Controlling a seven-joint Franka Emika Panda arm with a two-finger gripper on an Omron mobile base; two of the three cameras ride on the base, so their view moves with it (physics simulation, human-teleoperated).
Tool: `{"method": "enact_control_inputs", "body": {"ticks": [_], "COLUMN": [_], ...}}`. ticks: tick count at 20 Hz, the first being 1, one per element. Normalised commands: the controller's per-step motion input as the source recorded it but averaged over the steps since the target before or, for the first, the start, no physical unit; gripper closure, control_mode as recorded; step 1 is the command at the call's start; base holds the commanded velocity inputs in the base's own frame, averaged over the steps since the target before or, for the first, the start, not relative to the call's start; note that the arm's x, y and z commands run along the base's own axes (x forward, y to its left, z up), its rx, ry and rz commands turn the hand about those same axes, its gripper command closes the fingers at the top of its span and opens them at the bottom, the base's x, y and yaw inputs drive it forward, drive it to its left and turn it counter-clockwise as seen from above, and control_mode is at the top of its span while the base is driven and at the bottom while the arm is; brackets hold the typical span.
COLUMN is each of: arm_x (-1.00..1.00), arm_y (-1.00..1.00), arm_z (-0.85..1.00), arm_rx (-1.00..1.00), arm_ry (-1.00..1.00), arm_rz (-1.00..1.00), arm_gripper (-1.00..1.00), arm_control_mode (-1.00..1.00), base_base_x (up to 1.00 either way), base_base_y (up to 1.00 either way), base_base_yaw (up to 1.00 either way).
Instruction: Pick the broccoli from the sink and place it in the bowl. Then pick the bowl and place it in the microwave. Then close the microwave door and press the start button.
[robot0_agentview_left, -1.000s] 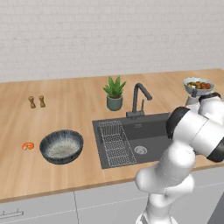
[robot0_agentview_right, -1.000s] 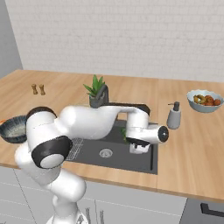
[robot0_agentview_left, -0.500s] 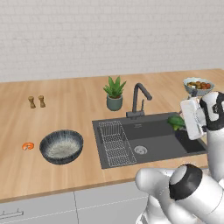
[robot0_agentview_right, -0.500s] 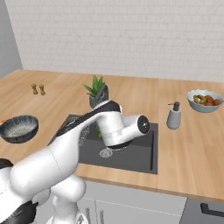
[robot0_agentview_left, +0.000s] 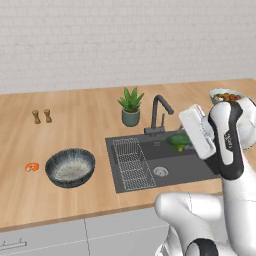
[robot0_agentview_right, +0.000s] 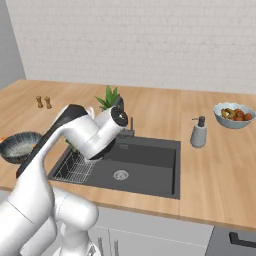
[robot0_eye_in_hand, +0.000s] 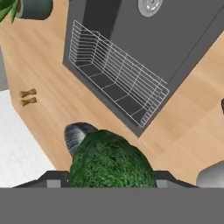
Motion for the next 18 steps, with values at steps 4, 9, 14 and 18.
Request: {"method": "enact_control_inputs", "body": {"ticks": [4, 9, 14, 18], "arm_x": [-0.10, 0.01, 0.32, 0.36], "arm_y": [1.00, 1.00, 1.00, 1.00], "arm_z": [0.19, 0.16, -0.01, 0.00], "arm_rx": [-0.34, -0.20, -0.06, -0.22], "arm_ry": [0.02, 0.01, 0.05, 0.12], "arm_rz": [0.20, 0.20, 0.18, 0.03], "arm_gripper": [1.00, 1.00, 1.00, 1.00], "arm_control_mode": [-1.00, -1.00, -1.00, -1.00], "base_base_x": [0.00, 0.00, 0.00, 0.00], "base_base_y": [0.00, 0.00, 0.00, 0.00], "base_base_yaw": [0.00, 0.00, 0.00, 0.00]}}
